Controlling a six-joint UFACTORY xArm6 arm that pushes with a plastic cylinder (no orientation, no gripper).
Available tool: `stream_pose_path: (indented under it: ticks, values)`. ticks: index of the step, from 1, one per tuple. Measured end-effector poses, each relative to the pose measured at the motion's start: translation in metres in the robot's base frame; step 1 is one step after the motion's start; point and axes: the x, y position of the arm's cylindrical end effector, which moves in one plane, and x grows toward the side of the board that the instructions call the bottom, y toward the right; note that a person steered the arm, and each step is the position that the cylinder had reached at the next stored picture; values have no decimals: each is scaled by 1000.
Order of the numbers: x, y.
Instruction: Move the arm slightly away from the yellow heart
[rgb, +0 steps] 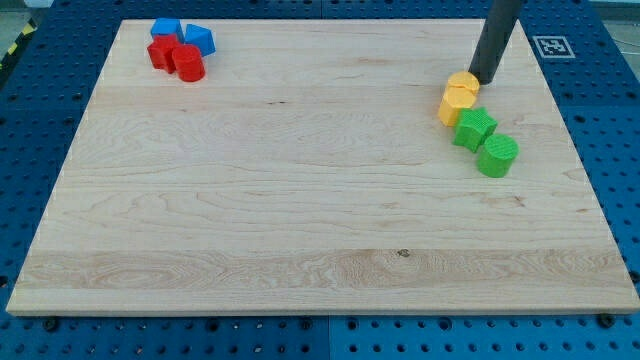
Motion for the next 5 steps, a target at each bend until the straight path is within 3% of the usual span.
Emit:
stream_pose_path:
  ticks: [5]
  values:
    - [0,17]
